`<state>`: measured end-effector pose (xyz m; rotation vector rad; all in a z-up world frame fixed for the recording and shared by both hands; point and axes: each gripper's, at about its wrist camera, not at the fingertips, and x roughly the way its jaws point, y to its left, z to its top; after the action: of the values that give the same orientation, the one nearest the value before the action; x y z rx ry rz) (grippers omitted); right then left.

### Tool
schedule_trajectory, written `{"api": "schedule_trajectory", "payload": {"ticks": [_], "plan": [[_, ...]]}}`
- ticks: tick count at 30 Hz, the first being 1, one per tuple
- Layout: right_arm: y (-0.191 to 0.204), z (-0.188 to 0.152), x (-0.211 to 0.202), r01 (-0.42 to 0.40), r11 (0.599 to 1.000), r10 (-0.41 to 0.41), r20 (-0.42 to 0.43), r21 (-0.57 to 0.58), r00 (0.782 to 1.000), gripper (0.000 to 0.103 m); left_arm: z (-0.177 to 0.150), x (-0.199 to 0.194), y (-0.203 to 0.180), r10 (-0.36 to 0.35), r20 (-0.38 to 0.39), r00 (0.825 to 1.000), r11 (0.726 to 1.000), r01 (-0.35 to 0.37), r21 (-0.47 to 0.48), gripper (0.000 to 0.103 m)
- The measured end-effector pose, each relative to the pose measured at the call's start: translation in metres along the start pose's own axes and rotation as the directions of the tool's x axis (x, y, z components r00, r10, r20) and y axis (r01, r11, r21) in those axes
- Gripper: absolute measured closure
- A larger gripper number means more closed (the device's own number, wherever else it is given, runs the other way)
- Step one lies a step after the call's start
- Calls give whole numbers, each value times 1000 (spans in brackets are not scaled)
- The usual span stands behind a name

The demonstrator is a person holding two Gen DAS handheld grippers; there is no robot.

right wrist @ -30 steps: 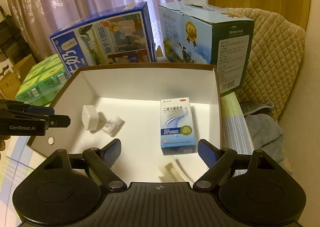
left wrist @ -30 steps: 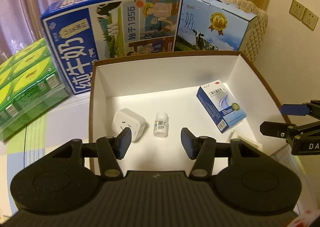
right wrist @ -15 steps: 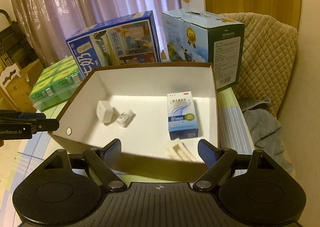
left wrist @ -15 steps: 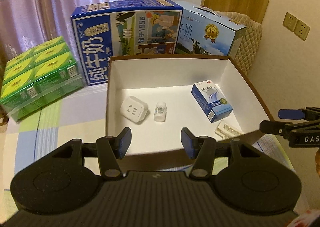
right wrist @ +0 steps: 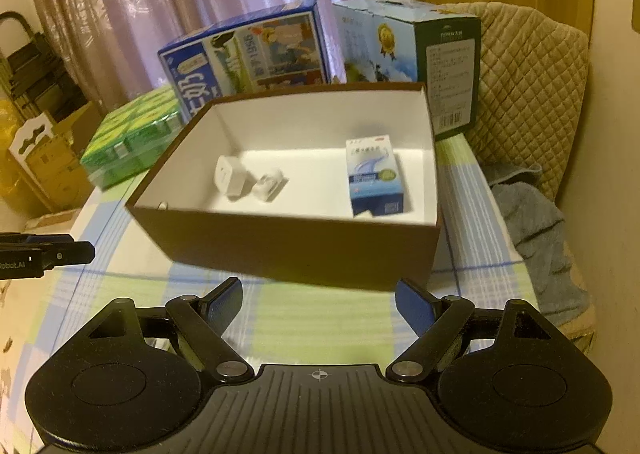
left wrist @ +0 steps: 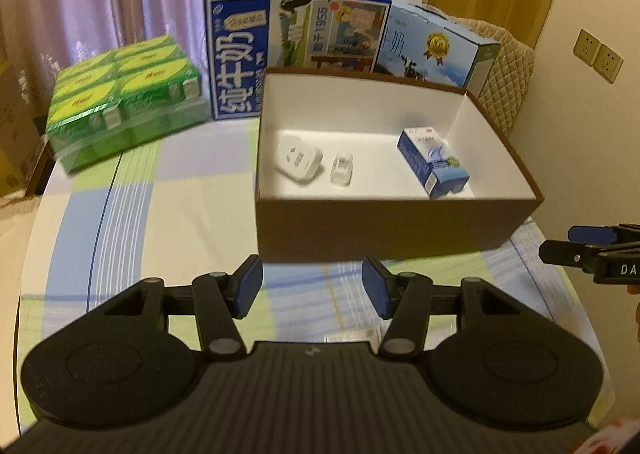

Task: Organize rigid objects
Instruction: 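Move both grippers back over the loose items on the table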

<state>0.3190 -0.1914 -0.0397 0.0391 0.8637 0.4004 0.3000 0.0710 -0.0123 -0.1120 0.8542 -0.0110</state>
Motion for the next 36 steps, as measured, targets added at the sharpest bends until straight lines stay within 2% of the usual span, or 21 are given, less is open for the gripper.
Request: {"api": "schedule_trajectory", "payload": {"ticks": [6, 16, 28, 36], "plan": [[12, -27, -9, -22, 999, 21, -15, -35, 1000, 22, -30, -13, 4, 1, -24, 1000, 1000, -1, -22, 52], [21, -62, -12, -43, 999, 41, -68, -21, 997, 22, -65, -27, 10, 17, -59, 998, 999, -20, -49, 52], [28, -99, -10, -34, 998, 28, -147, -45, 989, 22, -108, -25, 18, 39, -140, 989, 997, -48, -60, 52], [34, -113, -7, -37, 997, 25, -181, -62, 983, 22, -131, -18, 12, 27, -185, 982, 999, -33, -33, 52]]}}
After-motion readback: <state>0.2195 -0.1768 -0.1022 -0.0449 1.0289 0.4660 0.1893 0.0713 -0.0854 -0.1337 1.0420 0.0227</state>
